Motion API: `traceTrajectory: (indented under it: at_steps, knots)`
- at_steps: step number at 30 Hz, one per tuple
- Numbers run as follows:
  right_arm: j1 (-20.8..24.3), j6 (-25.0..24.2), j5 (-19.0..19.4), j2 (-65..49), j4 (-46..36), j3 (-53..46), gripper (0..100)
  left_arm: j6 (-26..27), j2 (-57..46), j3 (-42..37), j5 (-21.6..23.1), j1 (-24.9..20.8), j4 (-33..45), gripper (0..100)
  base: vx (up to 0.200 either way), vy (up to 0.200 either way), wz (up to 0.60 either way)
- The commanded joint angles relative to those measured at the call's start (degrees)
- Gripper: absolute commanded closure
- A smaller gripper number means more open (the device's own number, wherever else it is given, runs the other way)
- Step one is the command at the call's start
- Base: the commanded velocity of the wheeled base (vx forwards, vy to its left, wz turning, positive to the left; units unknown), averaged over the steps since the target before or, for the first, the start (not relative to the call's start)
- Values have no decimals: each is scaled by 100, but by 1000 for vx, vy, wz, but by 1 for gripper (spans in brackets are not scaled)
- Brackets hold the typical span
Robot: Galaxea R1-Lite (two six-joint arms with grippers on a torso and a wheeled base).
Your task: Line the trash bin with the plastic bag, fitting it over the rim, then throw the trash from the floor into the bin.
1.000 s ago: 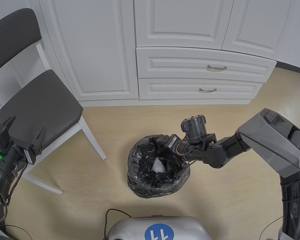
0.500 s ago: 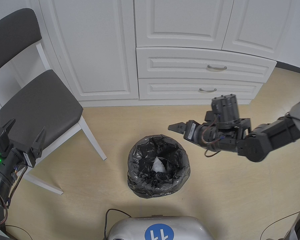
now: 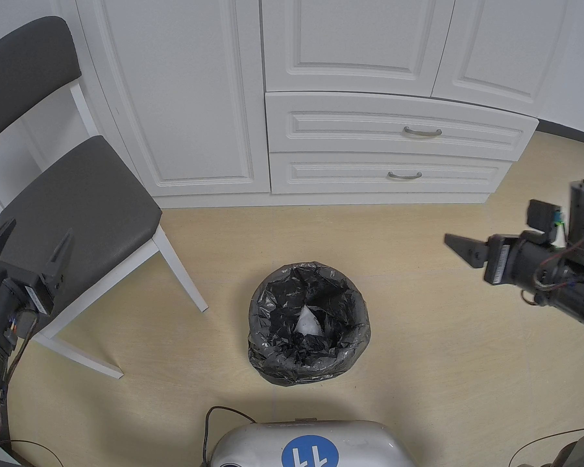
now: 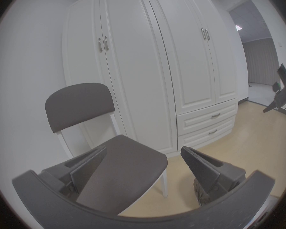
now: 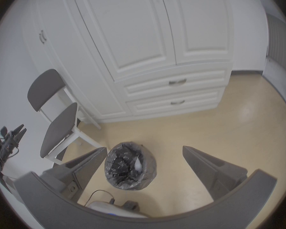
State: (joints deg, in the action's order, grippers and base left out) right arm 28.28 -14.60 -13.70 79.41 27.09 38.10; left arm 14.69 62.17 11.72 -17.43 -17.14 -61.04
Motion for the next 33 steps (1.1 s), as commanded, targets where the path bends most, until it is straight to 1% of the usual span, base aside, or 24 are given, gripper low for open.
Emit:
traceTrajectory:
  at_steps: [1,2,3,5,6,7,8,9,10,13,14,15,16,18,19,20,21,22,24,27,28,29,30,33]
  knots:
    - [-68,757,-739,-2017,113,-531,0,-36,-627,472,21,-17,224,0,0,0,0]
    - [-112,1021,-924,-2474,209,-584,0,-36,-865,604,21,-17,479,0,0,0,0]
    - [-235,1223,-985,-2773,271,-628,0,-54,-1049,701,29,0,681,0,0,0,0]
    - [-605,1513,-985,-3160,341,-725,0,-63,-1295,797,38,44,953,0,0,0,0]
    - [-692,1566,-985,-3230,359,-751,0,-63,-1348,815,38,44,1006,0,0,0,0]
    - [-1281,1794,-941,-3643,429,-892,0,-63,-1621,894,38,123,1270,0,0,0,0]
    - [-1422,1830,-933,-3757,455,-927,0,-63,-1682,911,38,158,1331,0,0,0,0]
    - [-1800,1900,-827,-4153,499,-1032,0,-63,-1902,947,47,290,1516,0,0,0,0]
    - [-2020,1909,-678,-4496,464,-1129,0,-63,-2069,964,47,404,1657,0,0,0,0]
    - [-2415,1909,-361,-5348,411,-1393,0,-63,-2473,947,47,668,1973,0,0,0,0]
    - [-2433,1909,-352,-5392,403,-1410,0,-63,-2491,947,47,686,1991,0,0,0,0]
    - [-2644,1909,-273,-5911,332,-1656,0,-63,-2816,911,47,897,2193,0,0,0,0]
    - [-2732,1909,-273,-6166,271,-1770,0,-72,-3000,894,47,993,2316,0,0,0,0]
    - [-2837,1900,-256,-6746,-11,-1973,0,-80,-3449,876,47,1195,2676,0,0,0,0]
    - [-2837,1900,-256,-6781,-37,-1981,0,-80,-3484,868,47,1213,2720,0,0,0,0]
    - [-2846,1891,-203,-7317,-441,-2078,0,-124,-3914,885,56,1406,3098,0,0,0,0]
    - [-2846,1891,-194,-7352,-476,-2078,0,-133,-3950,885,56,1424,3124,0,0,0,0]
    - [-2846,1865,-150,-7783,-933,-2087,0,-203,-4284,911,82,1609,3458,0,0,0,0]
    - [-2837,1707,-194,-7941,-1232,-2148,0,-282,-4644,894,214,1776,3784,0,0,0,0]
    - [-2837,1258,-168,-7941,-1083,-2377,0,-414,-5180,841,407,2030,4328,0,0,0,0]
    - [-2837,1188,-141,-7941,-1118,-2544,0,-493,-5338,824,460,2110,4548,0,0,0,0]
    - [-2837,1188,-141,-7941,-1118,-2544,0,-493,-5338,824,460,2110,4548,0,0,0,0]
    - [-2828,1162,8,-7941,-1118,-2948,0,-678,-5576,788,645,2215,4952,0,0,0,0]
    - [-2837,1162,579,-7941,-1065,-3572,0,-986,-5637,630,820,2241,5181,0,0,0,0]
